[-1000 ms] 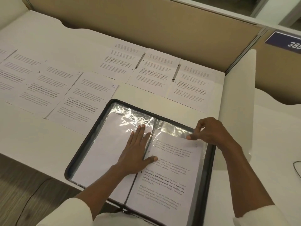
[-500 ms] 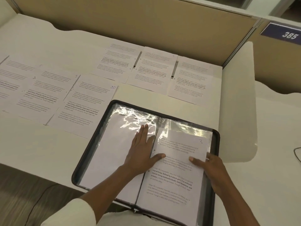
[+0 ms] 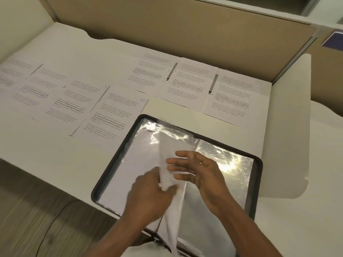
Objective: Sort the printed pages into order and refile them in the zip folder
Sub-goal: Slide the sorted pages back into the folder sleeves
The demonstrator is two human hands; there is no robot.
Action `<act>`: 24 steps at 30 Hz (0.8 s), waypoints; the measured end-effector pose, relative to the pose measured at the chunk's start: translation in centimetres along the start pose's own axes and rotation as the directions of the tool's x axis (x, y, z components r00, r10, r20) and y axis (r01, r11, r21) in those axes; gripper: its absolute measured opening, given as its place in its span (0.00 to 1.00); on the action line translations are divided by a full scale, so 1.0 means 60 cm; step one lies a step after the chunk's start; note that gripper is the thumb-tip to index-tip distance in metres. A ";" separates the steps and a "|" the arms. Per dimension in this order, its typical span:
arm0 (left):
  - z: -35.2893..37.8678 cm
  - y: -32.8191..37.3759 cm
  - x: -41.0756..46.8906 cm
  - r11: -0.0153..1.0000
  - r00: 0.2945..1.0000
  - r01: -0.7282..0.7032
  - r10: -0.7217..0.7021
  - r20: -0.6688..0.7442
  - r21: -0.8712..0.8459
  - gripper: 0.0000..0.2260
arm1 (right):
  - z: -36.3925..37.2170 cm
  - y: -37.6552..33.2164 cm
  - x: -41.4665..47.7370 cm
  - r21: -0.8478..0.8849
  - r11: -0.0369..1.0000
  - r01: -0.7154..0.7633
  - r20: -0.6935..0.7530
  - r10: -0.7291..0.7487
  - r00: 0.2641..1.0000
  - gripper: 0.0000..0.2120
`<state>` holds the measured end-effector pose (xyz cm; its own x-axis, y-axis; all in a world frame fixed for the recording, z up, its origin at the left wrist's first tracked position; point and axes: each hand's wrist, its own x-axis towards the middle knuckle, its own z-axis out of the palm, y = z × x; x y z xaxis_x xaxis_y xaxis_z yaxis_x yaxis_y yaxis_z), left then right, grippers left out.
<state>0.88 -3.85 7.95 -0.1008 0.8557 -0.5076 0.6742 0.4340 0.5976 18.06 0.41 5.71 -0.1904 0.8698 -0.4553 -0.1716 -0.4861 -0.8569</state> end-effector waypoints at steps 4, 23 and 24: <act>-0.033 -0.037 0.022 0.994 0.964 0.105 -0.108 -0.242 -0.025 0.04 | 0.015 0.026 0.010 -0.039 0.999 0.033 0.111 -0.029 0.993 0.13; -0.051 -0.158 0.183 0.840 0.834 0.377 -0.123 -0.538 0.390 0.01 | -0.037 0.215 0.028 -0.876 0.257 0.407 0.385 -0.132 0.913 0.32; -0.047 -0.163 0.187 0.831 0.842 0.377 -0.124 -0.524 0.408 0.02 | -0.035 0.210 0.027 -0.883 0.235 0.407 0.390 -0.118 0.913 0.30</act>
<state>-8.90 2.29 -1.86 -0.5525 0.8146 -0.1766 0.8212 0.5682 0.0522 17.63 -4.10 -6.32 -0.5306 0.8184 -0.2207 0.7352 0.3148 -0.6003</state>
